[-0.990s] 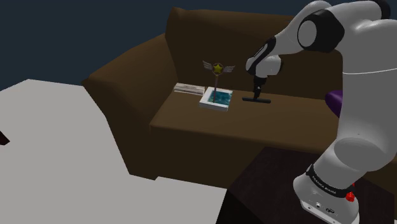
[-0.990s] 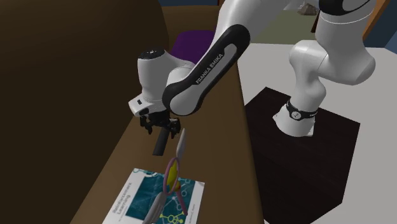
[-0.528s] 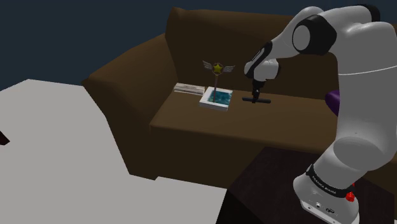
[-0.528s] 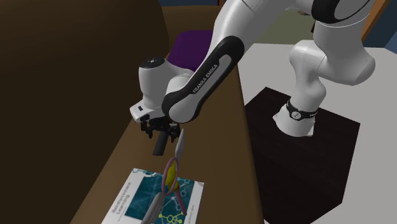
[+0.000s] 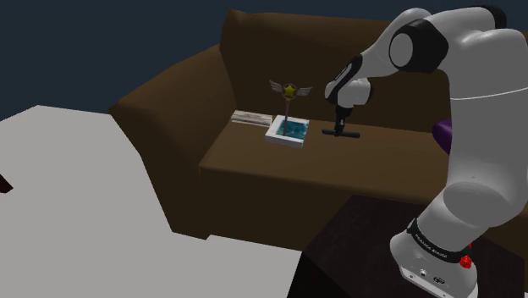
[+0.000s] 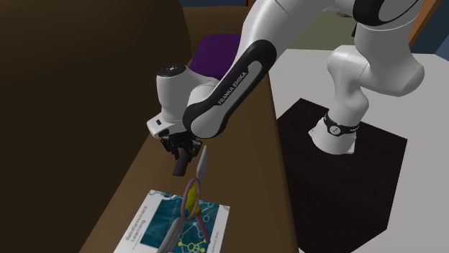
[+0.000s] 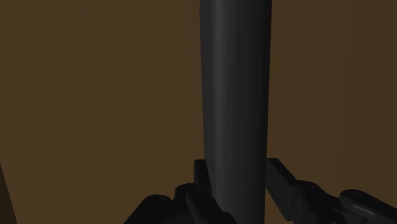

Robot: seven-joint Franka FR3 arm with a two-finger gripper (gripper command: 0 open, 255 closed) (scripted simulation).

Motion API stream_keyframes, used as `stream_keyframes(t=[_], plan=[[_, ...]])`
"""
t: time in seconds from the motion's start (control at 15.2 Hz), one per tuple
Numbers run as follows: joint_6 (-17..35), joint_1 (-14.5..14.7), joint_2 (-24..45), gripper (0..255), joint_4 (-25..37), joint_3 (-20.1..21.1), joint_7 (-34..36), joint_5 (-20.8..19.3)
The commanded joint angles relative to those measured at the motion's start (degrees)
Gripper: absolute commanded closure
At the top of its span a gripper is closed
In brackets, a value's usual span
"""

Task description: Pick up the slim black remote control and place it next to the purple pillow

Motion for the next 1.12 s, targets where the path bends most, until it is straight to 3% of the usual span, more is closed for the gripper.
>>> stream_keyframes(t=[0.0,0.33,1.06], plan=[[0.47,-0.06,0.30,255,0.17,0.01,0.02,0.01],[0.63,-0.04,0.21,255,-0.07,0.01,-0.03,0.03],[-5.29,2.58,-6.15,255,-0.16,-3.43,2.63,-4.25]])
